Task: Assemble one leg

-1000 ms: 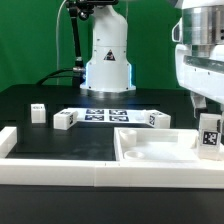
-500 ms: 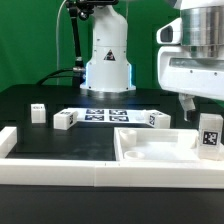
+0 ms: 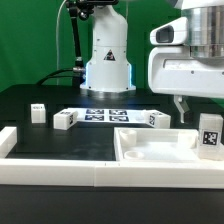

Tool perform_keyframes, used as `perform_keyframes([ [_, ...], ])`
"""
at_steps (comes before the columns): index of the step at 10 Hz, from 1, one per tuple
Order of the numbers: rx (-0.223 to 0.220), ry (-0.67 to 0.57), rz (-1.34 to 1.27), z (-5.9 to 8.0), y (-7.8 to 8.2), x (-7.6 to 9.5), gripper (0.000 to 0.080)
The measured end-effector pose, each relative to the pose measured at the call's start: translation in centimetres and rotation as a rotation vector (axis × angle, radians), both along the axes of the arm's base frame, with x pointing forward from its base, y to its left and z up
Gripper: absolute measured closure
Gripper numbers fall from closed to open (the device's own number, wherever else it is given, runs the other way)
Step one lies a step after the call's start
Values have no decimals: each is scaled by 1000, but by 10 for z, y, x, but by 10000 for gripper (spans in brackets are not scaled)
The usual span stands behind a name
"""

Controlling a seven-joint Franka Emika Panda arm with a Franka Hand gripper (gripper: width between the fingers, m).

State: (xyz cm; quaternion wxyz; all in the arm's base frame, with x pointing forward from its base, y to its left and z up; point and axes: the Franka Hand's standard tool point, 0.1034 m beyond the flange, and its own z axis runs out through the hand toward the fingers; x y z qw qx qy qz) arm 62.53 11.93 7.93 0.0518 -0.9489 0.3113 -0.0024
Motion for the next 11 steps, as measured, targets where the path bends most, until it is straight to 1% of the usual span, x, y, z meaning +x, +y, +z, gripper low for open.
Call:
perform_keyframes([
  [2,-15,-17,174,1,0,1,151],
  [4,-22,-30,274,2,0,2,151],
  [7,-22,-32,292,1,0,2,151],
  [9,-22,-32,292,1,0,2,417],
  [10,-22,-32,292,1,0,2,417],
  [11,-23,-32,291,1,-1,2,508],
])
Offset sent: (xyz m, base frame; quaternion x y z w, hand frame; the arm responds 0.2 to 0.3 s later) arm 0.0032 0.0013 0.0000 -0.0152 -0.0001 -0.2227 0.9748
